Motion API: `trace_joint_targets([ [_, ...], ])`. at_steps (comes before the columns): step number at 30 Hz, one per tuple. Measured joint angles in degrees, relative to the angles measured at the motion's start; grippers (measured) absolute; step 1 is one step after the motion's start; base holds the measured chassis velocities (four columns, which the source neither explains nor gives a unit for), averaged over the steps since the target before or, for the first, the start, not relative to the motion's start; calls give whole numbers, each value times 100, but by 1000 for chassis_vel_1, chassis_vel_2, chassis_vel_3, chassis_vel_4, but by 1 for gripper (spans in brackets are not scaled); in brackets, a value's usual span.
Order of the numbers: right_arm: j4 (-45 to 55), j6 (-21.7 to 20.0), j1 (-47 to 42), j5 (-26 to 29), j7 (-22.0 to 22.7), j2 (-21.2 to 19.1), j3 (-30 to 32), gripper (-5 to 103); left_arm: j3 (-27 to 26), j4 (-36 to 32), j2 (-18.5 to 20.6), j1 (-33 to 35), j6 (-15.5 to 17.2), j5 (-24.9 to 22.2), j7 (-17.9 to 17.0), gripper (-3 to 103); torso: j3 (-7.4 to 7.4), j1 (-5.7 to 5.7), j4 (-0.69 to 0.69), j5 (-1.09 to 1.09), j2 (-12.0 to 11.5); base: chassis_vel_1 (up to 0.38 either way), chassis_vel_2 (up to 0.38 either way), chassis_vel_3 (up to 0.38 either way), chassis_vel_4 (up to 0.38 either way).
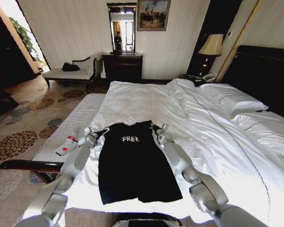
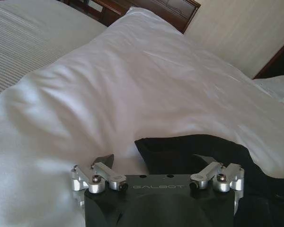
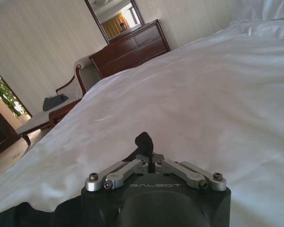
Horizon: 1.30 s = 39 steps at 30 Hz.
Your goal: Fold the clothes on the bed.
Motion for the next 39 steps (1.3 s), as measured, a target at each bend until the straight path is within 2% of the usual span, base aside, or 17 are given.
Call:
trace_joint_targets([
  [1,0,10,0,4,-6,2,0,1,0,14,-9,-10,-3,7,5,94,0,0,0,0,0,0,0,0,0],
  [4,-1,54,1,8,-23,-1,-13,1,0,140,-69,-79,-39,41,29,78,0,0,-2,0,0,0,0,0,0],
  [5,-1,54,1,8,-23,-1,-13,1,0,140,-69,-79,-39,41,29,78,0,0,-2,0,0,0,0,0,0],
  [8,0,62,6,11,-24,-18,-23,1,-2,160,-95,-94,-61,52,52,62,0,0,-1,0,0,0,0,0,0],
  [10,0,63,5,14,-25,-25,-24,1,-3,160,-100,-96,-66,57,55,62,0,0,-1,0,0,0,0,0,0],
  [14,5,65,-36,14,-16,-53,-19,1,-41,194,-129,-116,-139,166,110,40,0,0,-2,0,0,0,0,0,0],
  [15,5,65,-36,14,-16,-53,-19,1,-41,194,-129,-116,-139,166,110,40,0,0,-2,0,0,0,0,0,0],
  [17,10,66,-51,10,-8,-53,-16,1,-81,211,-130,-121,-192,247,164,29,1,0,-2,0,0,0,0,0,0],
  [20,8,66,-50,5,0,-44,-16,1,-93,214,-123,-121,-197,261,177,24,0,0,-1,-1,0,0,0,0,0],
  [24,51,66,-30,-7,53,-19,-48,1,-167,189,-75,-86,-229,278,229,4,0,0,0,-1,0,0,0,0,0],
  [30,385,33,-18,203,246,-74,-126,1,-245,36,71,-97,-267,180,269,0,1,0,-1,-1,0,0,0,0,0],
  [32,630,-40,26,429,355,-137,-183,1,-250,-53,172,-196,-268,-9,269,0,1,0,0,-2,0,0,0,0,0],
  [34,970,-142,153,657,445,-273,-302,1,-186,-203,331,-464,-268,-393,252,0,0,0,0,0,0,0,0,0,0],
  [39,1390,-184,414,894,549,-465,-522,1,-6,-314,456,-878,-296,-787,231,0,0,0,0,0,0,0,0,0,0],
])
